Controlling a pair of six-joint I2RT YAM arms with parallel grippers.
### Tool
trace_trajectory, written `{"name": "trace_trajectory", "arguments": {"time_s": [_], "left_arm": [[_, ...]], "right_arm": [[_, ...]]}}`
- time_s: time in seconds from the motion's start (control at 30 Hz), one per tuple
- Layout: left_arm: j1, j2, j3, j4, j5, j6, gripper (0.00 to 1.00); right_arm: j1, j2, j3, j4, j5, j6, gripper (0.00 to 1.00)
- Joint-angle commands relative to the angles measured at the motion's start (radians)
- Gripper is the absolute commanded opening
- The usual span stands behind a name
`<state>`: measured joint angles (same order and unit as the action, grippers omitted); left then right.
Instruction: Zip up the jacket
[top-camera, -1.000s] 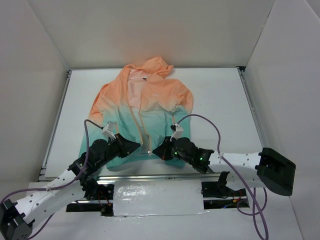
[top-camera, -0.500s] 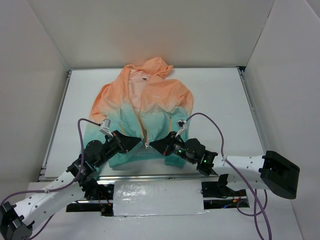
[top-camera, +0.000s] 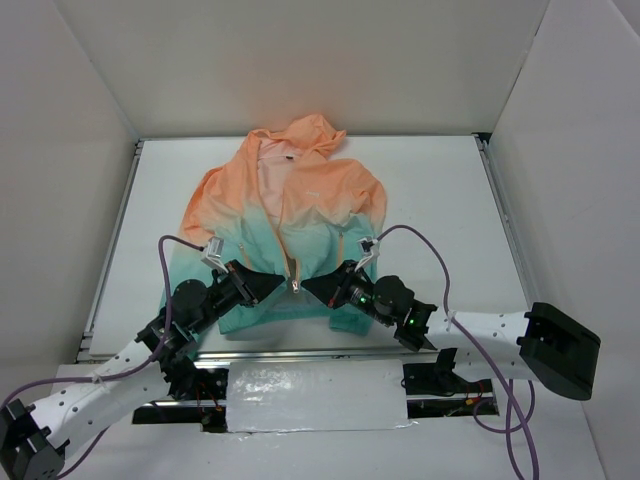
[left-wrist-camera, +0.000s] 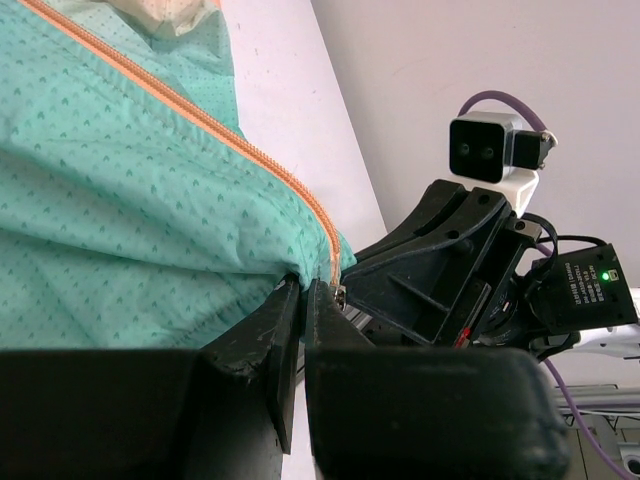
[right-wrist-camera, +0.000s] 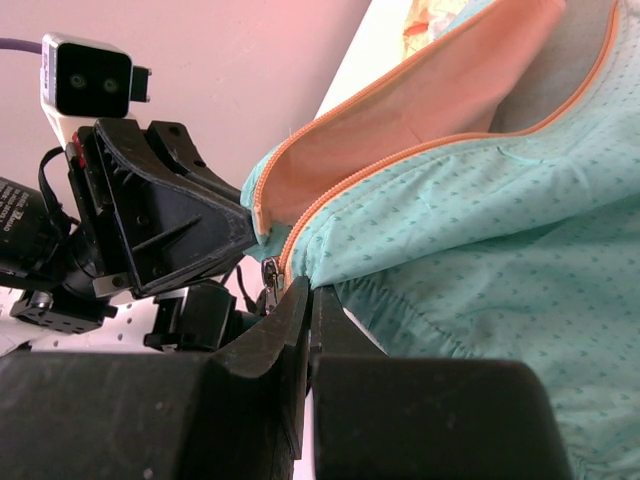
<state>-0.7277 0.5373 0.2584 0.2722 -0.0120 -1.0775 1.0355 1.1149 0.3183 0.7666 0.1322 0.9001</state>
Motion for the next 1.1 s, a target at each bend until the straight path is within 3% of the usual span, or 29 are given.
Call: {"name": "trace_trajectory", "arguments": {"time_s": [0.0, 1.07], "left_arm": [[0.004, -0.005, -0.004, 0.087, 0.023, -0.001, 0.00], [0.004, -0.007, -0.033, 0.107, 0.037, -0.027, 0.00]], "right_arm": [[-0.006, -0.012, 0.008, 0.080, -0.008, -0.006, 0.00], [-0.032, 0.037, 0.038, 0.126, -0.048, 0.000, 0.00]]}}
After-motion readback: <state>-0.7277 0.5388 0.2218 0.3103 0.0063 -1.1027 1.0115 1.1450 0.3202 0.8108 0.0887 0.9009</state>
